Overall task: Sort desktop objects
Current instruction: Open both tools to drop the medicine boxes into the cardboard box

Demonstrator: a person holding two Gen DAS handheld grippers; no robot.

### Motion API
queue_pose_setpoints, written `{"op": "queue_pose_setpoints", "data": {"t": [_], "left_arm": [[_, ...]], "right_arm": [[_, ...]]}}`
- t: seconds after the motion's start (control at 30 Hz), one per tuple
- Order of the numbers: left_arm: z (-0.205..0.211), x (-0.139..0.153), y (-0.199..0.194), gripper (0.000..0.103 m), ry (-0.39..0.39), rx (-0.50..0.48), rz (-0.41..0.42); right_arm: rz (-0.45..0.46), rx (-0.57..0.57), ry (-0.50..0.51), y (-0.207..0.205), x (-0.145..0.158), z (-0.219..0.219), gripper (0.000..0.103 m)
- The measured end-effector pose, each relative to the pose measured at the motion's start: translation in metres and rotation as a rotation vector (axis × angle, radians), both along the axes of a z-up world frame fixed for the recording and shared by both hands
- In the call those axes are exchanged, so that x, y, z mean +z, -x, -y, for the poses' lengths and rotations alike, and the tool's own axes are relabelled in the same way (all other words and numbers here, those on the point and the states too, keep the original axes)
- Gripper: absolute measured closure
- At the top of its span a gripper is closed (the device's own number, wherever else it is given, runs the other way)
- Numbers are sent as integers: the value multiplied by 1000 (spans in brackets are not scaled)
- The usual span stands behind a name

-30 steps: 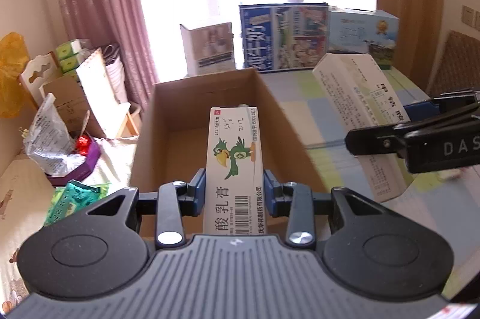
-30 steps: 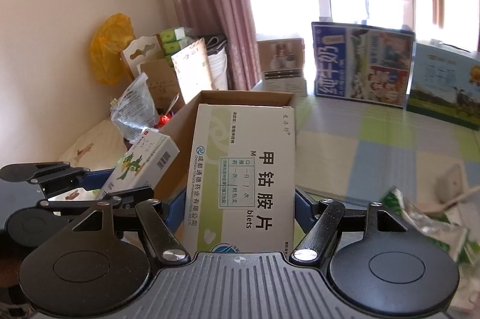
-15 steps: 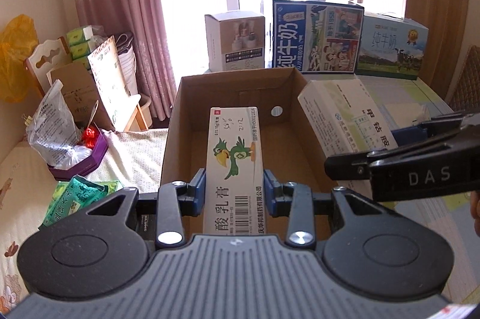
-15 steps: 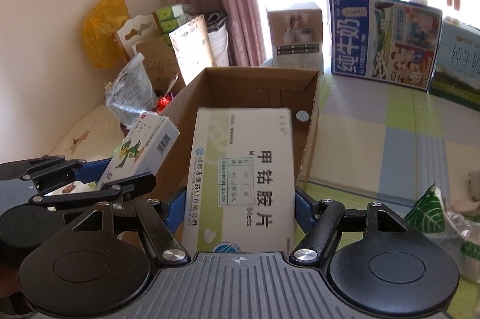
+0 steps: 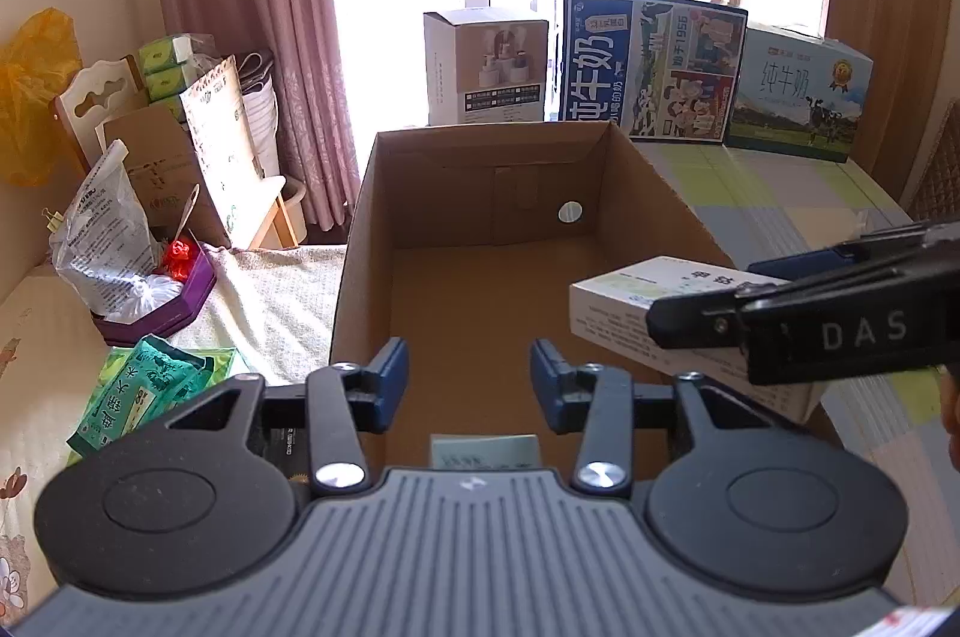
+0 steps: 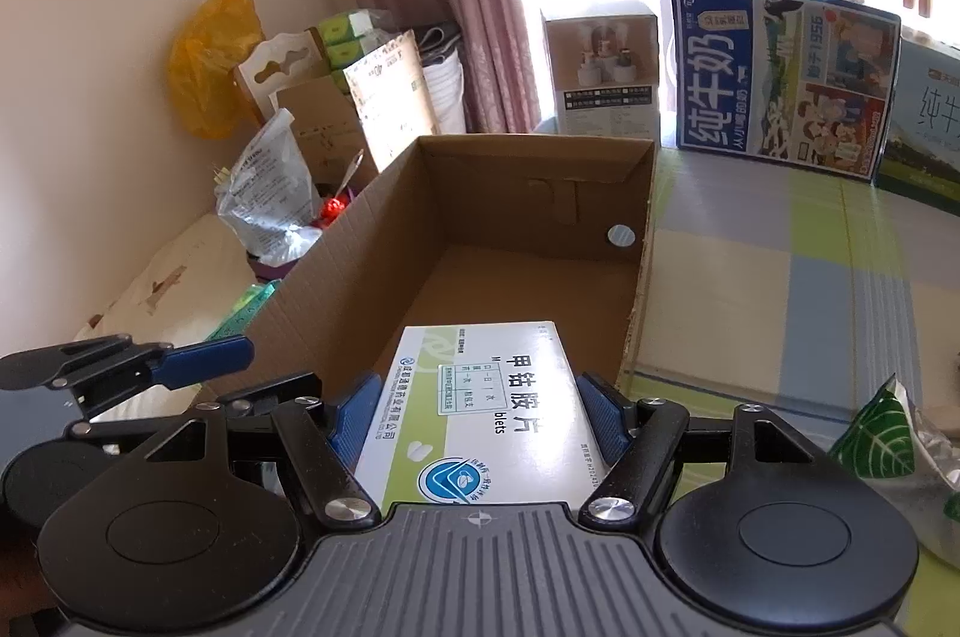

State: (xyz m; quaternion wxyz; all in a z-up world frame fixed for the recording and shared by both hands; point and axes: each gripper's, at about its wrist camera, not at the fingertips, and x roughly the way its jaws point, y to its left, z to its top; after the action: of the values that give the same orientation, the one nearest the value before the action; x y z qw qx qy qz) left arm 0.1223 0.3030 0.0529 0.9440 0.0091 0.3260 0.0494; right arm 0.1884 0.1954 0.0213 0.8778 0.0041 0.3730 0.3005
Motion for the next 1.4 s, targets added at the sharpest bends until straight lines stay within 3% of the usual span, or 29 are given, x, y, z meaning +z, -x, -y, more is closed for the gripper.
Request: {"op": "queue_pose_setpoints", "data": {"t": [0.1, 0.17, 0.2, 0.9, 1.4], "left_arm": [[0, 1, 4, 64, -8, 2, 4], [0, 2, 7, 64, -6, 5, 9], [0, 2, 9, 63, -8, 7, 11], [19, 10, 53, 63, 1, 31, 14], [79, 29, 84, 60, 12, -50, 25]], "right_arm": [[-6, -4, -31, -1, 0, 1, 34], [-1, -13, -52, -2, 2, 4, 22], [4, -18, -59, -2, 3, 6, 21], [49, -115, -77, 47, 24, 94, 20], [20, -268, -50, 88, 18, 199, 16]]}}
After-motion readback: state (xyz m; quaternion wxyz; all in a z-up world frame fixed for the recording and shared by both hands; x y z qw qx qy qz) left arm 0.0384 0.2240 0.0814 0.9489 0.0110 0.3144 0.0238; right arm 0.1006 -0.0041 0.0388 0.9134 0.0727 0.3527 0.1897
